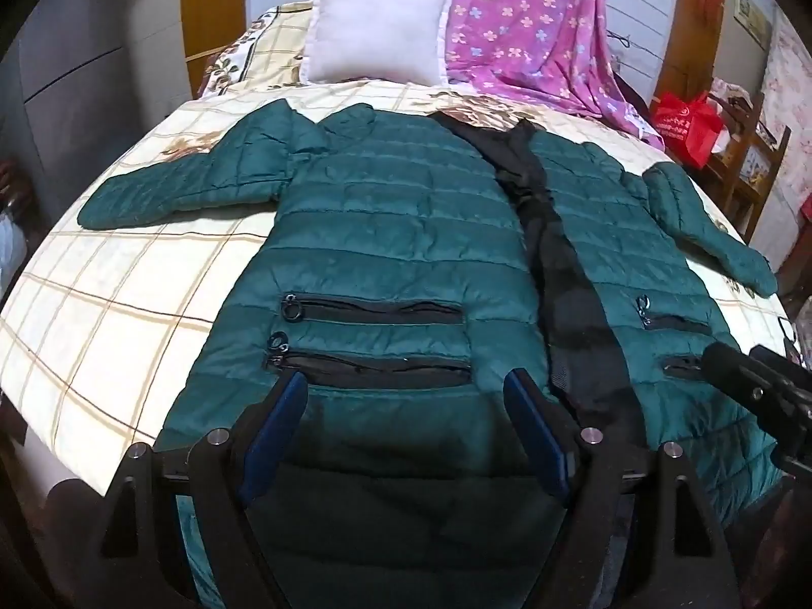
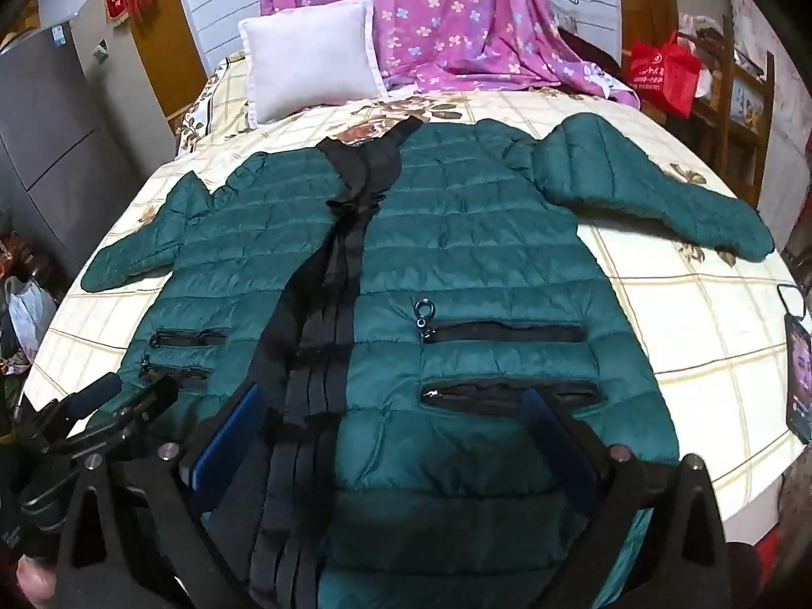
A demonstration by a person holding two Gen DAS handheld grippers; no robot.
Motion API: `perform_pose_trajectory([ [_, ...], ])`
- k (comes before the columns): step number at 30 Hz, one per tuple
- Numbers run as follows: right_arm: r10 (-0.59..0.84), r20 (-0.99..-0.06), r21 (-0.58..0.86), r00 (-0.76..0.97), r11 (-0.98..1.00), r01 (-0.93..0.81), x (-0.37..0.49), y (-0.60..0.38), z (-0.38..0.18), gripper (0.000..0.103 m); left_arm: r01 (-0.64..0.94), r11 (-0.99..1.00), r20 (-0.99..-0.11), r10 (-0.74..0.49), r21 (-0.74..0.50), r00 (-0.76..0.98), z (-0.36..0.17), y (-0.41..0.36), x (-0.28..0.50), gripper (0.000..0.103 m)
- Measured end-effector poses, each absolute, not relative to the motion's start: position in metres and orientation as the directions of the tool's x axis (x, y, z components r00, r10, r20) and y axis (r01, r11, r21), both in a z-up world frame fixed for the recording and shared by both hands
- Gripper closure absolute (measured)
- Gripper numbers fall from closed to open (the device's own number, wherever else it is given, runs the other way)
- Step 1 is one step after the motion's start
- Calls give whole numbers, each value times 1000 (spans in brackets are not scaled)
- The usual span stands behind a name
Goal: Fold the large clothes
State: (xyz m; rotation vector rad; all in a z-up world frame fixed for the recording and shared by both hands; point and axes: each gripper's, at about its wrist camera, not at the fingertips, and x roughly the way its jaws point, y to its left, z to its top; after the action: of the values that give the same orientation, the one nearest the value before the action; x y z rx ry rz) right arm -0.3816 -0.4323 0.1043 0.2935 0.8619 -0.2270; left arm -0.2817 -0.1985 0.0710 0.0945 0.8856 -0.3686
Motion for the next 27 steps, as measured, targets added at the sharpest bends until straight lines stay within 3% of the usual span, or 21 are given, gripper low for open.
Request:
perform_pose_trajectory([
  [20, -138, -768, 87, 625, 945, 315, -372, -431, 105, 1, 361, 930, -758, -287, -73, 585, 78, -202, -282, 50],
  [27, -102, -770, 132, 629, 940, 314, -370, -432, 103, 1, 359, 931, -762, -283, -72, 582, 76, -202, -281, 50],
])
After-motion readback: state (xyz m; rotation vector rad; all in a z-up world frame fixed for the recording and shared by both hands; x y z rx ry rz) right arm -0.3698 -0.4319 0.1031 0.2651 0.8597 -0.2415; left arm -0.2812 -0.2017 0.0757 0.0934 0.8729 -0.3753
